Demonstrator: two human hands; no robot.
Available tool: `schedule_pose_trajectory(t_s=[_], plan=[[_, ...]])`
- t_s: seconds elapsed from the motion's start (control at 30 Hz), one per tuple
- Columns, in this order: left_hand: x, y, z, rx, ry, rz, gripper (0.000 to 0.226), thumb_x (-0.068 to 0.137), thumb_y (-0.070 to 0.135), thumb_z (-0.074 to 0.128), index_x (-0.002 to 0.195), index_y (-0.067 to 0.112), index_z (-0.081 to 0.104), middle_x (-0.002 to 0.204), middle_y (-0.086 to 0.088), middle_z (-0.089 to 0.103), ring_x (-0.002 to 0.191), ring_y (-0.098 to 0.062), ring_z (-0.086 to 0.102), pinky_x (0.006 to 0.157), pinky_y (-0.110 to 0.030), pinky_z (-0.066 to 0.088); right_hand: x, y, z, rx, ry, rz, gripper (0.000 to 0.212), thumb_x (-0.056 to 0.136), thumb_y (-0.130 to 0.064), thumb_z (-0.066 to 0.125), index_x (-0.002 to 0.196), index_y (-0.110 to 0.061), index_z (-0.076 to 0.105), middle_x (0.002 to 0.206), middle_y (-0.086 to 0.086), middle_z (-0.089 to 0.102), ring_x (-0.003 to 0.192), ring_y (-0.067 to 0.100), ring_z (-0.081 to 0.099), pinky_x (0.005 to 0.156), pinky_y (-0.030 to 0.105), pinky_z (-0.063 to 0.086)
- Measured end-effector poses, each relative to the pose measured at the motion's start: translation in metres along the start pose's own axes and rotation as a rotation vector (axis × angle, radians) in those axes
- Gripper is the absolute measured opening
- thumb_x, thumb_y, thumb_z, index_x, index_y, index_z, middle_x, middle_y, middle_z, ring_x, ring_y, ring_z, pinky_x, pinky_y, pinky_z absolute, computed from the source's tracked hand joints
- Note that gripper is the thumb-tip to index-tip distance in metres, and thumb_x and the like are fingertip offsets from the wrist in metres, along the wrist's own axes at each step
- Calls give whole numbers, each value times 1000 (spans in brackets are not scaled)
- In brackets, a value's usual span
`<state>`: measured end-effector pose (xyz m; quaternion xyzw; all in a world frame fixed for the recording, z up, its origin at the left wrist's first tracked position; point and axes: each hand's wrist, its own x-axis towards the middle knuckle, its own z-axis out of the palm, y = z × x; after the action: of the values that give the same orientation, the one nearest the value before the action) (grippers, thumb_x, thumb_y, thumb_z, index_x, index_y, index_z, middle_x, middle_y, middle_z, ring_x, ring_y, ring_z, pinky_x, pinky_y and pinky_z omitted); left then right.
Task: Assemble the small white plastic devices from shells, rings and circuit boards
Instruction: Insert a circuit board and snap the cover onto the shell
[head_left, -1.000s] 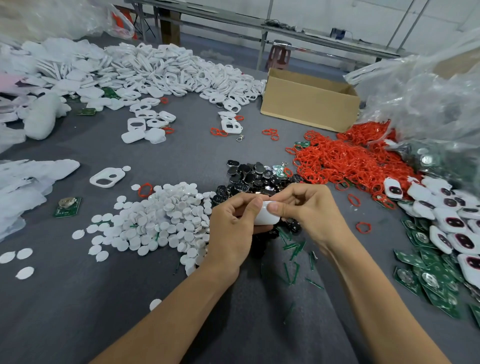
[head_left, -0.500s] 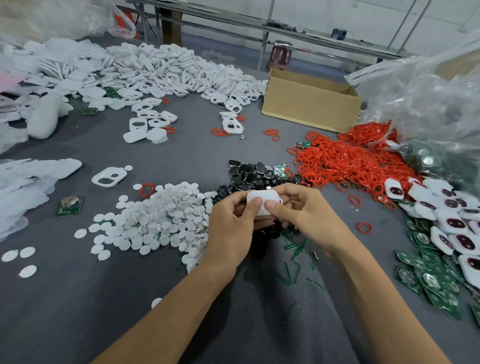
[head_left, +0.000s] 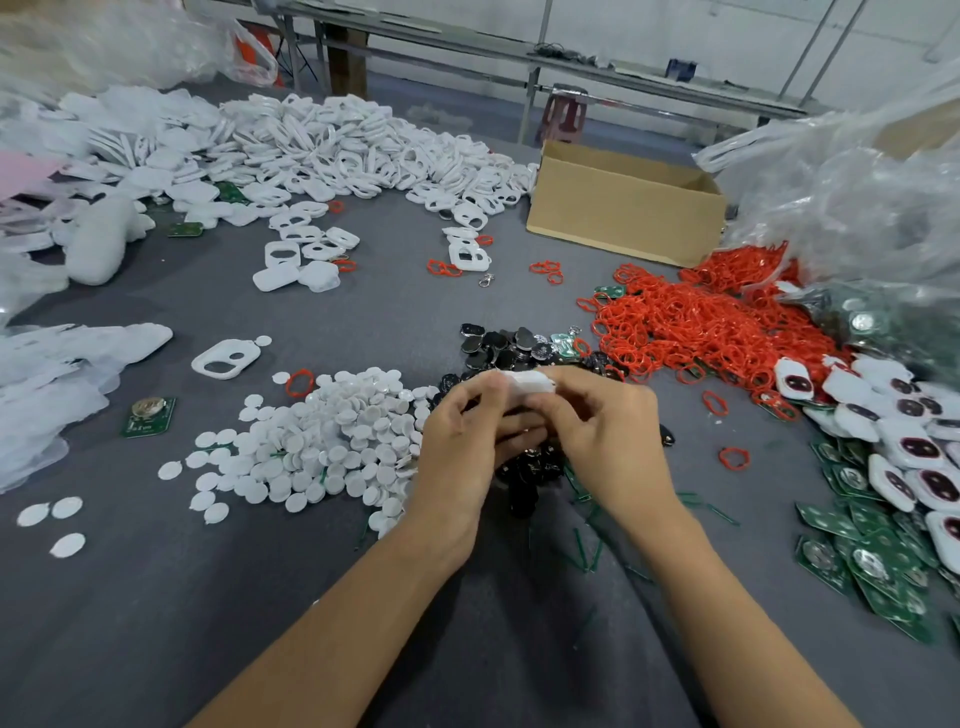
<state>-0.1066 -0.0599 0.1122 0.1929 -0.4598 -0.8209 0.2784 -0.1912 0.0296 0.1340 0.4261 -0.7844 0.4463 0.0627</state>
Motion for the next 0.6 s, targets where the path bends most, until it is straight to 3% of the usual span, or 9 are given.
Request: schedule_pose_trajectory(t_s=[0.07, 0.13, 0.2, 0.27, 0.37, 0.47, 0.6], plan=[[4, 1, -4, -88, 32, -29, 24, 100, 14, 49, 111, -1, 65, 98, -12, 74, 92, -19, 72, 77, -24, 57, -4, 0, 4, -70, 15, -104, 38, 79, 13, 59, 102, -11, 75, 94, -3, 74, 85, 0, 63, 78, 7, 45], [7, 1, -8, -61, 76, -15, 23, 99, 6, 50, 115, 0, 65, 100, -10, 74, 94, -17, 71, 80, -24, 57, -5, -2, 6, 2, -20, -131, 43, 78, 15, 56, 104, -14, 74, 101, -9, 72, 95, -2, 64, 84, 8, 46], [8, 2, -9, 4, 78, 6, 23, 98, 5, 51, 116, 6, 66, 107, -12, 72, 100, -21, 69, 85, -29, 57, -6, -5, 7, 156, -18, -30, 34, 83, 2, 62, 101, -24, 74, 93, -18, 72, 82, -1, 66, 74, 13, 51], [6, 3, -6, 26, 48, 2, 24, 99, 4, 49, 116, 11, 65, 114, -13, 69, 104, -22, 68, 85, -29, 57, -5, -5, 7, 291, -13, 133, 26, 83, -6, 70, 100, -25, 72, 86, -10, 72, 67, 4, 62, 63, 18, 51], [4, 5, -3, 23, -40, -13, 29, 100, 0, 46, 119, 14, 63, 118, -11, 67, 105, -21, 68, 81, -27, 58, -2, -2, 4, 412, -88, 302, 32, 82, 0, 69, 111, -14, 67, 89, 6, 66, 67, 15, 59, 66, 30, 51], [0, 5, -4, 64, -125, 25, 36, 95, -8, 50, 119, 15, 63, 112, -8, 71, 102, -19, 69, 79, -28, 58, -1, 0, 0, 639, -163, 383, 36, 84, 9, 61, 114, -11, 63, 89, 11, 65, 72, 18, 59, 62, 23, 49], [-2, 5, -4, 158, -172, 80, 42, 90, -14, 53, 113, 18, 67, 103, -3, 74, 95, -16, 71, 73, -23, 57, -2, 0, -1, 686, -214, 366, 40, 84, 15, 56, 109, -16, 65, 85, 12, 69, 71, 14, 61, 57, 16, 46]])
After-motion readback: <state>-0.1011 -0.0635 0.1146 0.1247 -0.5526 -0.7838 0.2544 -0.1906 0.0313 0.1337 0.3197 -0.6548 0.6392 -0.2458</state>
